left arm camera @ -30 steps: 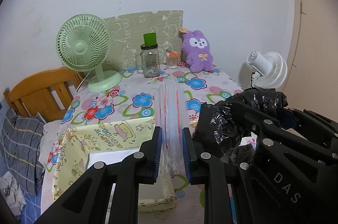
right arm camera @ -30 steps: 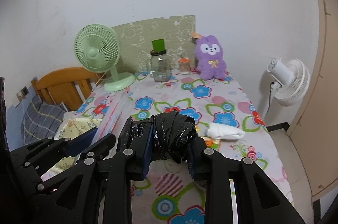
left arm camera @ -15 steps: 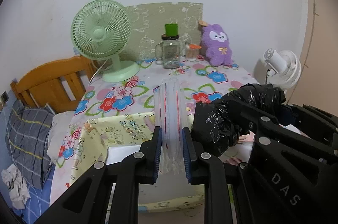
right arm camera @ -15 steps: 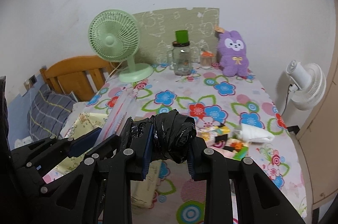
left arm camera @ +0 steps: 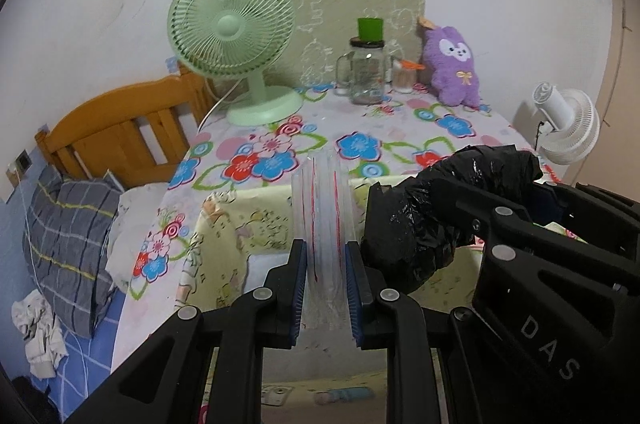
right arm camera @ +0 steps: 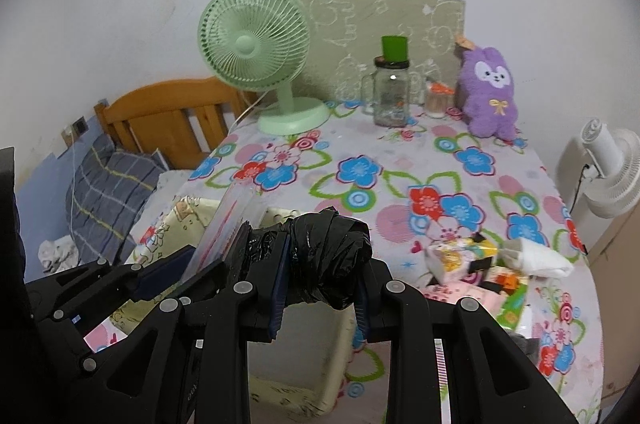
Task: Organize soft objects
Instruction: 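Carry the clear bag with the left tool while the right tool carries the black bag into the fabric box, then open both tools to drop the two bags inside the fabric box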
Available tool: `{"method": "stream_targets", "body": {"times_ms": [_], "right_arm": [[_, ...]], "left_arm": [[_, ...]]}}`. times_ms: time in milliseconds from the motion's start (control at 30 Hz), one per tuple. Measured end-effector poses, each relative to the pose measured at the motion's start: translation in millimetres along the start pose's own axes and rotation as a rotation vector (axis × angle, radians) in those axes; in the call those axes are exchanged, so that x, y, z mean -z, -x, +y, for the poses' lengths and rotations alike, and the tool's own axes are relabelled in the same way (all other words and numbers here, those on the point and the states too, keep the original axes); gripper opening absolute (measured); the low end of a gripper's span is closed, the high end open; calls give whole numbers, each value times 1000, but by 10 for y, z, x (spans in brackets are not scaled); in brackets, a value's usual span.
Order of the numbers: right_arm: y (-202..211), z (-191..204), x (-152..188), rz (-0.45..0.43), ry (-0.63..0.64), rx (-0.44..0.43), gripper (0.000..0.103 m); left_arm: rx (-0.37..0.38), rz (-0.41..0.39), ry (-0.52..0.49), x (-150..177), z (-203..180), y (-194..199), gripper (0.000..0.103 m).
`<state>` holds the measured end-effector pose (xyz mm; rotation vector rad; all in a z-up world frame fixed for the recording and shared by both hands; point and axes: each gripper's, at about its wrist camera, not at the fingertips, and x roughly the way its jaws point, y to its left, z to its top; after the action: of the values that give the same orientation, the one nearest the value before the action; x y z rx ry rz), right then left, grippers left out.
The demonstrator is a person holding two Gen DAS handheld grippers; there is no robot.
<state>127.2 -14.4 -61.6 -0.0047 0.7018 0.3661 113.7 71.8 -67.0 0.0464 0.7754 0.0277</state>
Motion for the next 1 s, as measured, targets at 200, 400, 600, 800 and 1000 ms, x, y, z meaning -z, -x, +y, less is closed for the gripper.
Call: {"method": "stream_targets", "body": {"times_ms": [200,400,600,800,1000], "right_arm": [[-205,121,-12,34,17,-16,31],[-406,192,-7,78,24,-22,31],[-582,239,-3,116,32,-30,31],[-703,278,7,144,43,-51,39],[-716,242,-4,164,24,-55,65]], "left_arm": [[-15,44,15,69,129,-147,17],[-18,110,19,140,216,-327,18],[-19,157,39,182,259,-439,19],[-27,186,62,202,320,-494,28],[24,194,84,182,309,-480,45]]}}
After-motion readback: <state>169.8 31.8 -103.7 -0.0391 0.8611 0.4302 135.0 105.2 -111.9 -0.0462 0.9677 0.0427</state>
